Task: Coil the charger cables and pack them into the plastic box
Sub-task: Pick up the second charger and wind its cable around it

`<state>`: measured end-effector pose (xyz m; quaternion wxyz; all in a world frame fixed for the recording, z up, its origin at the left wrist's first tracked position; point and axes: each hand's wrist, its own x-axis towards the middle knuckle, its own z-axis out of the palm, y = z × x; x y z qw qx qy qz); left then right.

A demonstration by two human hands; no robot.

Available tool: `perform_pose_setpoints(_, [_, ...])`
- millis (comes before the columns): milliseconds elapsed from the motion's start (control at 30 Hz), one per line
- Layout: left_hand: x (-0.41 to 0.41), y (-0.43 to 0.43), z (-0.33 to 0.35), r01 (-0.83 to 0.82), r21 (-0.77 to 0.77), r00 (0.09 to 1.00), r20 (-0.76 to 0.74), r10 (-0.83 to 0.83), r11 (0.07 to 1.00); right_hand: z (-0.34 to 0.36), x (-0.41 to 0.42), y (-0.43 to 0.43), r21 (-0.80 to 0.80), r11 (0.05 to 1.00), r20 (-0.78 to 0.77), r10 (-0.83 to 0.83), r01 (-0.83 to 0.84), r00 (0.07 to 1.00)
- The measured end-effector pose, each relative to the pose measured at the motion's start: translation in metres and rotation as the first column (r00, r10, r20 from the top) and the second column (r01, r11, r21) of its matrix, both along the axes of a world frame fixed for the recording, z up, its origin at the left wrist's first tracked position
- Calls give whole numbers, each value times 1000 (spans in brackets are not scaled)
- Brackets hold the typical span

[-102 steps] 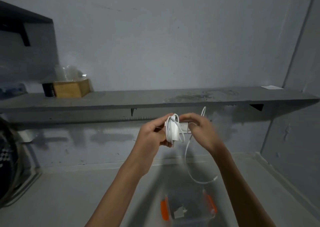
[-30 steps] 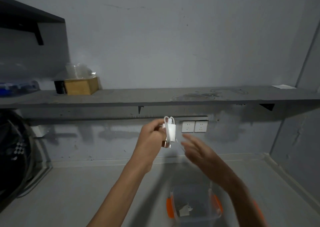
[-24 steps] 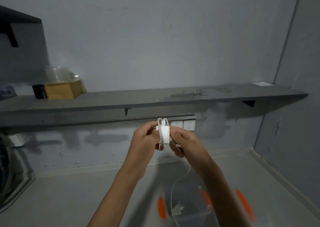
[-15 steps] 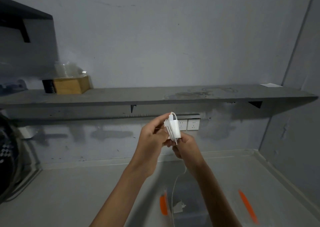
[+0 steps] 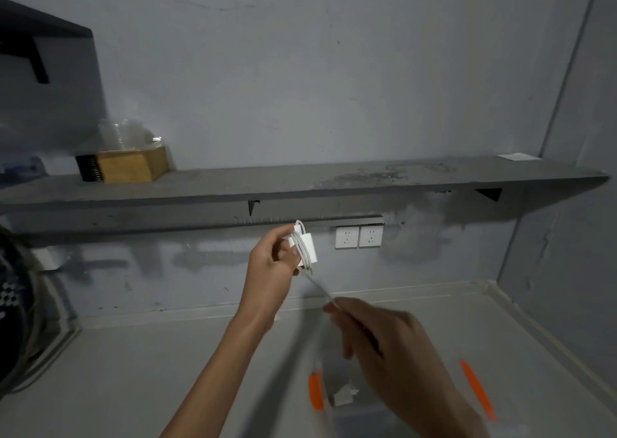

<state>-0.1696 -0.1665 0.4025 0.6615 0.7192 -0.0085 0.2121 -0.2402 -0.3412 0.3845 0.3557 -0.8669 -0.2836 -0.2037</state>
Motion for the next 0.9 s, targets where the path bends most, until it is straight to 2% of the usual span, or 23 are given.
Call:
perform_pose_setpoints(133, [-7,-16,-7,2,271,998,64,-20,963,32,11,-12,-192,980,324,17,49,946])
perform_pose_setpoints(200, [-16,-23,-6,57,324,993,82,-88,944,47,22,-22,-233,971,468,64,53,881])
perform_pose_setpoints(267, [-29,-26,-3,107,387,977,128,-168,916,65,32,-33,-243,969,564,109,38,819])
perform_pose_setpoints(333, [-45,-27,0,153,446,957,155,-245,882,86,43,-39,-245,968,585,104,53,804])
perform_pose_setpoints(400, [-60,-30,4,201,441,941,160,-297,875,97,59,-39,-179,983,509,67,29,858])
perform_pose_setpoints(467, [-70,-31,11,229,377,933,178,-313,897,94,78,-38,21,994,304,95,-106,948])
perform_pose_setpoints(533, [-74,-29,21,244,297,930,199,-310,923,79,90,-33,245,946,90,194,-210,977])
perform_pose_setpoints(633, [-71,-26,29,215,268,946,184,-269,939,43,90,-21,441,870,-77,282,-221,956])
perform_pose_setpoints(767, [-68,-30,26,218,212,954,160,-254,953,8,76,0,635,770,-239,274,-64,932])
perform_pose_setpoints(900, [-56,-31,25,206,-49,969,150,-197,977,-22,40,24,737,675,-384,372,38,845])
